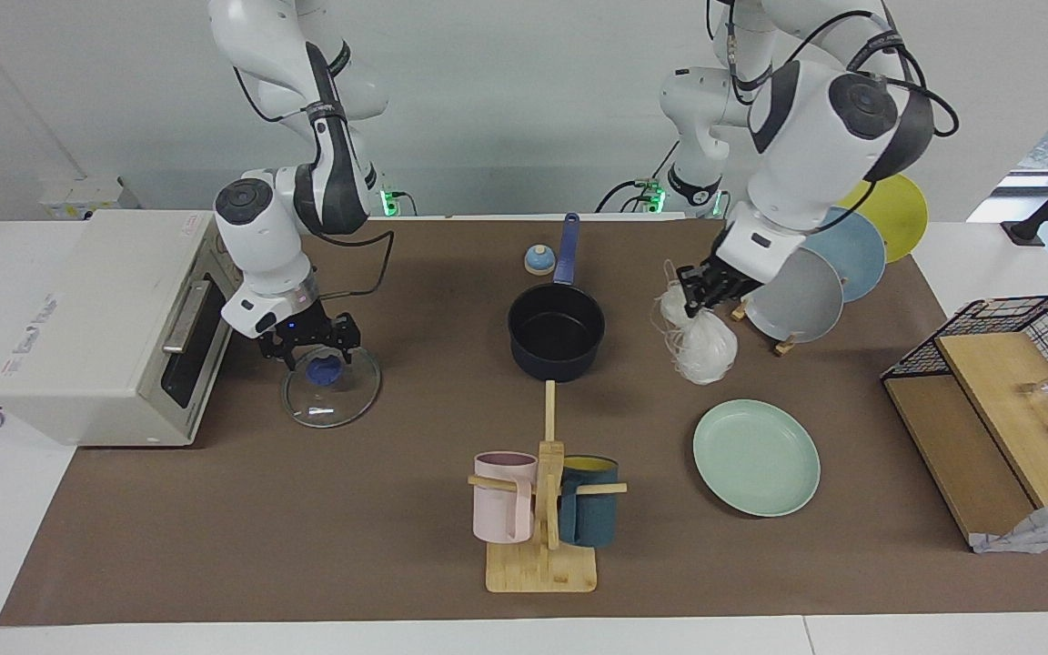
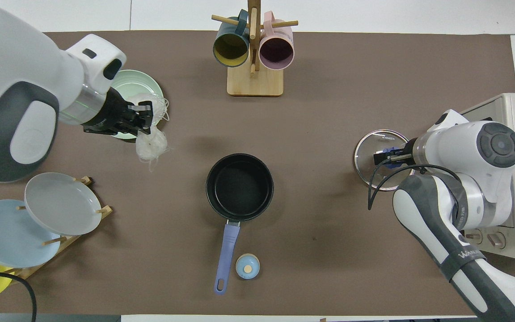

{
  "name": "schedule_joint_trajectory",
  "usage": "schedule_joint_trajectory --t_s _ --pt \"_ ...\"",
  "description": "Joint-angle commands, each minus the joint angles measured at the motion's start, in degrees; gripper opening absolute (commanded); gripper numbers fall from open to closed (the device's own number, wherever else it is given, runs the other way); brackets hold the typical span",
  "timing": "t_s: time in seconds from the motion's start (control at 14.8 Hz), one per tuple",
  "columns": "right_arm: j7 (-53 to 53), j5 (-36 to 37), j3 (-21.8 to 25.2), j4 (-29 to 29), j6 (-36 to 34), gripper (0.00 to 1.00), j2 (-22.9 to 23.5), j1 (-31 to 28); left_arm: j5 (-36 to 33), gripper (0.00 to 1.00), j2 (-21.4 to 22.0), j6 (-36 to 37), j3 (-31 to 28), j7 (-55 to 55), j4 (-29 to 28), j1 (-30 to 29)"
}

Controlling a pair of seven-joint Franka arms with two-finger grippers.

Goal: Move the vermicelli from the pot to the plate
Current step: 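Carry the vermicelli to the green plate with the left gripper, then release the vermicelli with the left gripper while the right gripper releases the lid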

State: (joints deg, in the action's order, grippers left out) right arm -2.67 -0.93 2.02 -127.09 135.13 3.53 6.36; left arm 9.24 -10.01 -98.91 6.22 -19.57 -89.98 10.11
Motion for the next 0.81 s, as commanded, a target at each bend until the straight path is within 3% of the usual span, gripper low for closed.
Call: schedule_joint_trajectory --t_s 0.0,0.4,0.74 --pt "-2.16 -1.44 -0.52 5.78 -8.45 1.00 -0.80 -0.64 1.05 0.00 -2.55 -2.86 0.55 8.28 0.33 -5.17" --pt "-1.38 -0.39 -0.17 24.14 -32.54 1.00 -1.51 -0.91 -2.64 0.00 -9.58 -15.33 0.46 13.50 -4.49 -7.30" --pt "2.76 0.66 0.27 29.70 -46.51 1.00 -6.25 -1.17 -2.65 0.00 -12.04 -21.40 0.46 17.01 -7.31 -7.30"
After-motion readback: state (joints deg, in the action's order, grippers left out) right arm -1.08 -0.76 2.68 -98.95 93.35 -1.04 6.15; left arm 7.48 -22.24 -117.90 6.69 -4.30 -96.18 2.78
